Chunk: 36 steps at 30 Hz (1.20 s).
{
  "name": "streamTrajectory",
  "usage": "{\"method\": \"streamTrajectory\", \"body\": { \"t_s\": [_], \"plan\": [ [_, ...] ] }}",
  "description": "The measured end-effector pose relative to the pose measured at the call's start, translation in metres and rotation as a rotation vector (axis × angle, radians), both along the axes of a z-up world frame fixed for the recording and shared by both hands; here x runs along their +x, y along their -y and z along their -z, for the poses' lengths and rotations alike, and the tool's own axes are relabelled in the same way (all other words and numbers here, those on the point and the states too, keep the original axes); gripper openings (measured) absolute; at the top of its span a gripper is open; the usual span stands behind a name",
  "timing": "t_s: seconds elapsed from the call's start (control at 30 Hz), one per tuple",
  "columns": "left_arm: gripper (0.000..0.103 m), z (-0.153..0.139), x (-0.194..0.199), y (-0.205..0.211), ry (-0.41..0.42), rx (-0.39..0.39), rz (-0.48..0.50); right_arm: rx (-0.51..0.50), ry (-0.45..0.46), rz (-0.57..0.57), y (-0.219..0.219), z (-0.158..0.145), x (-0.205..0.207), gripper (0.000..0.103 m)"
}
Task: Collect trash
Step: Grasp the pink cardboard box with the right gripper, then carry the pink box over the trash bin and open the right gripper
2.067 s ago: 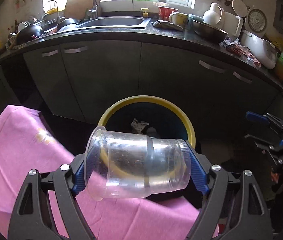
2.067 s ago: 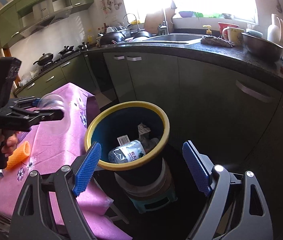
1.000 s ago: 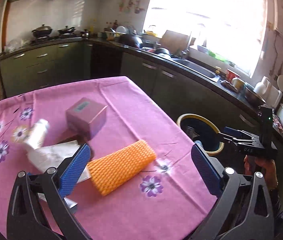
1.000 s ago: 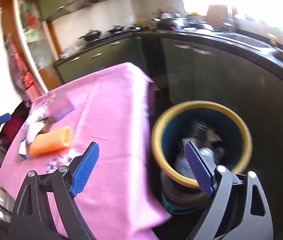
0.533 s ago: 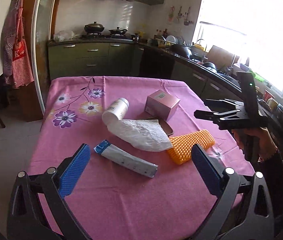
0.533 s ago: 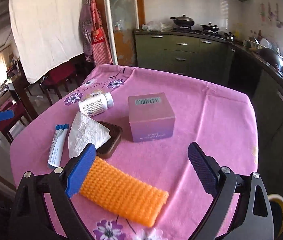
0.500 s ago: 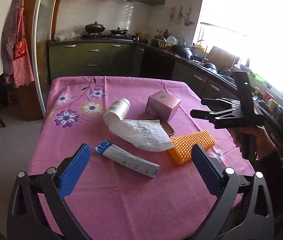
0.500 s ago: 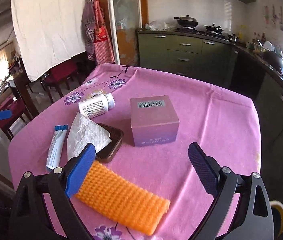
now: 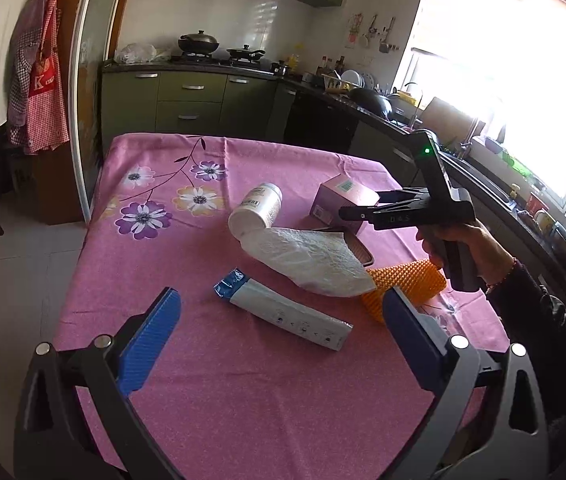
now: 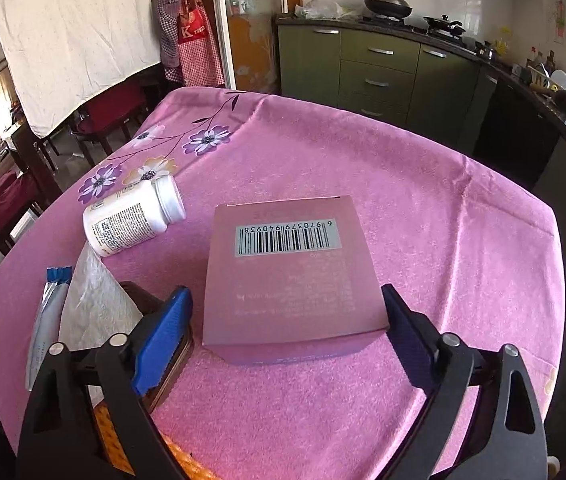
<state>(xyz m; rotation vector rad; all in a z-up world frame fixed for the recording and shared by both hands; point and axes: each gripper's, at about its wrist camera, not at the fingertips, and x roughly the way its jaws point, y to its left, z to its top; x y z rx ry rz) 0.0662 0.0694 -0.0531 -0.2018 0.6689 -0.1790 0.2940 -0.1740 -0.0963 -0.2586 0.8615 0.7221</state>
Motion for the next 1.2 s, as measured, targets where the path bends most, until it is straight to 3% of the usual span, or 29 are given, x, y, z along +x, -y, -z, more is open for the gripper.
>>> {"method": "streamTrajectory", "body": {
  "t_s": [0.03,0.2,0.37,0.5,0.7,0.9,1.07,1.2],
  "plan": [
    [0.096,0.001,0.001,-0.001,-0.004,-0.003,0.000,-0.005,-0.008,0.001,0.000,0.001,0.001,0.077],
    [0.096,0.007,0.002,-0.004,-0.023,-0.017,-0.005,0.016,-0.021,0.024,0.002,-0.002,0.002,0.076],
    [0.096,0.007,-0.001,-0.003,-0.016,-0.019,-0.006,0.070,0.006,0.062,0.022,-0.029,-0.017,0.076],
    [0.096,0.009,-0.001,0.003,-0.025,-0.020,0.012,0.130,0.049,0.131,0.065,-0.057,-0.054,0.076],
    [0.096,0.011,0.002,0.020,-0.035,-0.018,0.067,0.149,0.099,0.458,0.187,-0.074,-0.116,0.077],
    [0.096,0.010,0.004,0.039,-0.042,0.005,0.096,0.040,0.073,0.823,0.308,-0.047,-0.153,0.077],
    [0.096,0.008,0.002,0.049,-0.056,0.011,0.096,0.031,0.020,0.948,0.368,-0.016,-0.153,0.077],
    [0.096,0.011,0.002,0.052,-0.077,0.049,0.076,-0.012,0.020,1.018,0.379,0.006,-0.148,0.086]
  ]
}}
